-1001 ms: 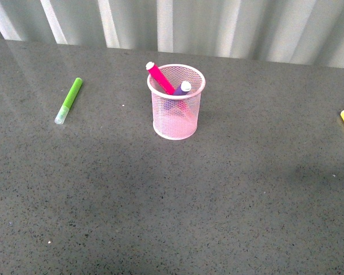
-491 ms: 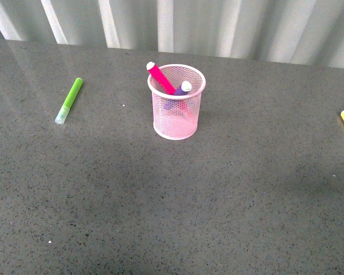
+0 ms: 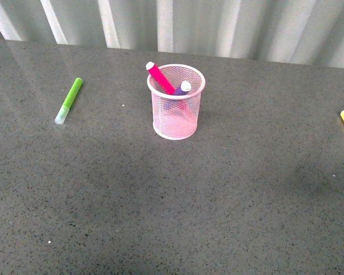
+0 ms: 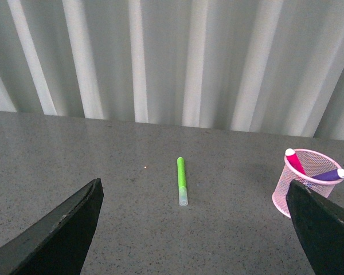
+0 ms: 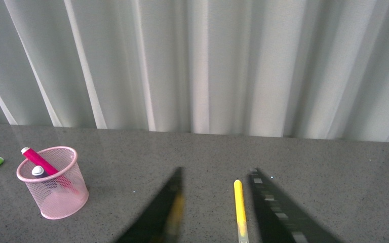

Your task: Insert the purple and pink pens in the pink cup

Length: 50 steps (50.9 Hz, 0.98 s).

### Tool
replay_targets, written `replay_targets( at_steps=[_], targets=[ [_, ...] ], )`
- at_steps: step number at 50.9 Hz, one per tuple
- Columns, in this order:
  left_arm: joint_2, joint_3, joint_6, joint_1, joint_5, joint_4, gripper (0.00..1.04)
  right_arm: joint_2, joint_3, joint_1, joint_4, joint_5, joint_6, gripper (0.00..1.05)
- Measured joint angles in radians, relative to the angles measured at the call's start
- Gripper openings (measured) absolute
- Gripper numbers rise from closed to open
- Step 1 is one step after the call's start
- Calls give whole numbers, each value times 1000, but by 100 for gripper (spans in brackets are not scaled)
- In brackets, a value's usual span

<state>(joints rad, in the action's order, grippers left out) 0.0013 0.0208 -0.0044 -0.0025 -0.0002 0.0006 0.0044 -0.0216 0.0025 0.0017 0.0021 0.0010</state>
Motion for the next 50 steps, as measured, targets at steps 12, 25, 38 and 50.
replay_targets(
  at_steps=[12, 25, 38, 50],
  targets=[
    [0, 0, 0, 0, 0, 0, 98, 0, 0, 0, 0, 0, 1, 98],
    [0, 0, 0, 0, 0, 0, 98, 0, 0, 0, 0, 0, 1, 98],
    [0, 0, 0, 0, 0, 0, 98, 0, 0, 0, 0, 0, 1, 98],
    [0, 0, 0, 0, 0, 0, 98, 0, 0, 0, 0, 0, 1, 98]
  ],
)
